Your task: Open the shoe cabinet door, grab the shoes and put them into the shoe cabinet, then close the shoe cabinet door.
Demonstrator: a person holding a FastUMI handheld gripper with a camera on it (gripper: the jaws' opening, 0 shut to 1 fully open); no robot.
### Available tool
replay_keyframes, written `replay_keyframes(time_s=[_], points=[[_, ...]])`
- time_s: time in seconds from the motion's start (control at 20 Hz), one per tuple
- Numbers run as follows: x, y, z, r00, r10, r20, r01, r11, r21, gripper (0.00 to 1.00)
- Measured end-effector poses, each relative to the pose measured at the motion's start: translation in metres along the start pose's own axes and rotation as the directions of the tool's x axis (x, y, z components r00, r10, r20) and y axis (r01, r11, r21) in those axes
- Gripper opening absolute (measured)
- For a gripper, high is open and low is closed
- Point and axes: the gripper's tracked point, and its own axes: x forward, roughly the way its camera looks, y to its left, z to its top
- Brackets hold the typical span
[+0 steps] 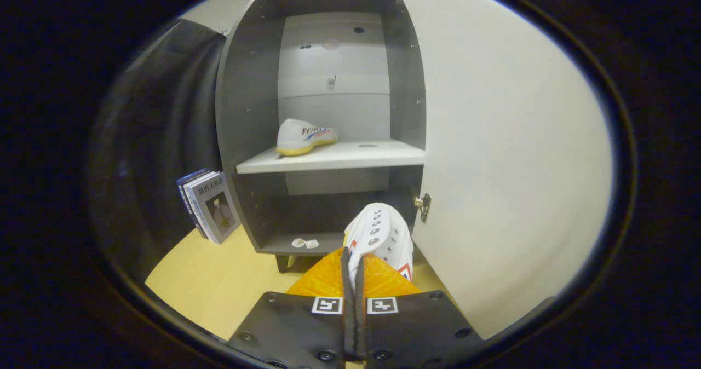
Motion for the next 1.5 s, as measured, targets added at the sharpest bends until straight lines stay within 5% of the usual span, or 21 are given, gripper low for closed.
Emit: replay_keyframes(time_s=[0.4, 0.85, 1.5], points=[[0.005, 0.021, 0.107, 0.984, -0.045, 0.171, 0.046, 0.999, -0.003, 0.02], [0.052, 0.045, 0.186, 0.963, -0.003, 0.269, 0.011, 1.0, -0.029, 0.02], [0.201, 0.034, 0.209, 0.982, 0.008, 0.191, 0.0, 0.999, -0.043, 0.02]])
